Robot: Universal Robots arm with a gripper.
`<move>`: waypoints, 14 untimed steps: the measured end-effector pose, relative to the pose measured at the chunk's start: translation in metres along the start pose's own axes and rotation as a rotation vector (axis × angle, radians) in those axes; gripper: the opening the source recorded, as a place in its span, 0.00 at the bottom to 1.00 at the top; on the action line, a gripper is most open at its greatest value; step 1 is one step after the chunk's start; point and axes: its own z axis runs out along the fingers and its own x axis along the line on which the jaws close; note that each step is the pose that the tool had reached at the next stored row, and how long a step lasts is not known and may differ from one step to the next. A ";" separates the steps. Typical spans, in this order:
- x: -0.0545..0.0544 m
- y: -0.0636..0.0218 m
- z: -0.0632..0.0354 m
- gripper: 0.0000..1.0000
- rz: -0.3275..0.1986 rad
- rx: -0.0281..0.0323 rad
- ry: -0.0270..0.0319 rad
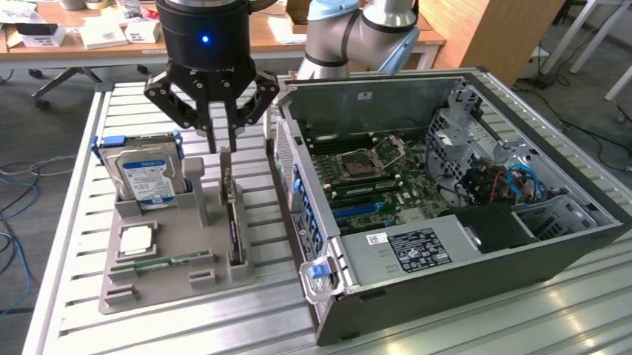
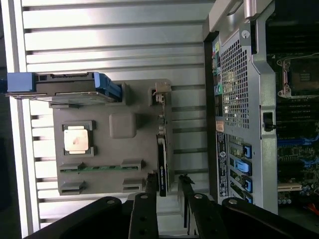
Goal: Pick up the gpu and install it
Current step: 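Pick up the gpu and move the gpu toward the slot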
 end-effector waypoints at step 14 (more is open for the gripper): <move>0.000 -0.0003 0.0099 0.47 0.000 0.0000 0.0000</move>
